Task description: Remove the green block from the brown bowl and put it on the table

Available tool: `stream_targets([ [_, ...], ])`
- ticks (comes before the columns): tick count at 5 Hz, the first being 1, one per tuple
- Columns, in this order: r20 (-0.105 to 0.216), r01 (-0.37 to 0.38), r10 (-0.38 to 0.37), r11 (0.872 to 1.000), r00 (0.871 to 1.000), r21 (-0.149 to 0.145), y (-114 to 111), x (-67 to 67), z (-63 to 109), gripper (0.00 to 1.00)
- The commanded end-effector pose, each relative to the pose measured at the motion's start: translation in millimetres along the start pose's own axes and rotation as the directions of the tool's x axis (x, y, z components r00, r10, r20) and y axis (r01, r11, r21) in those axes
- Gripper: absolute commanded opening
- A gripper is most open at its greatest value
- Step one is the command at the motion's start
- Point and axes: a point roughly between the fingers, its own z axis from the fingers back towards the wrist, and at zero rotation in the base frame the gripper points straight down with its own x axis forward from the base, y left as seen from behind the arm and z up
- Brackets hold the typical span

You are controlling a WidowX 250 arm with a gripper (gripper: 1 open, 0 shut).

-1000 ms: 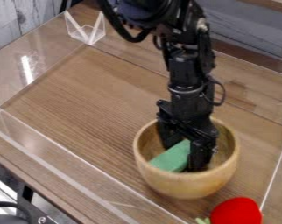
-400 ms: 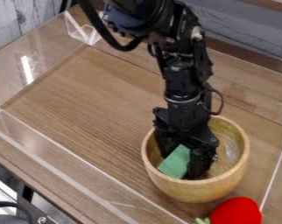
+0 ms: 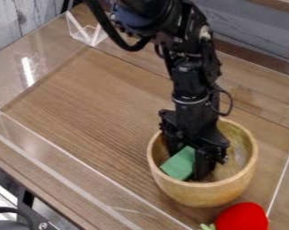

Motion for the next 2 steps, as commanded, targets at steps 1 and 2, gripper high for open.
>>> stream_targets([
  [1,0.015,-0.022,0.022,1.0,1.0,0.003,-6.1,1.1,-4.0,0.0],
  [2,0.012,-0.014,0.014,1.0,1.0,0.006,-10.8,1.6,5.6,0.0],
])
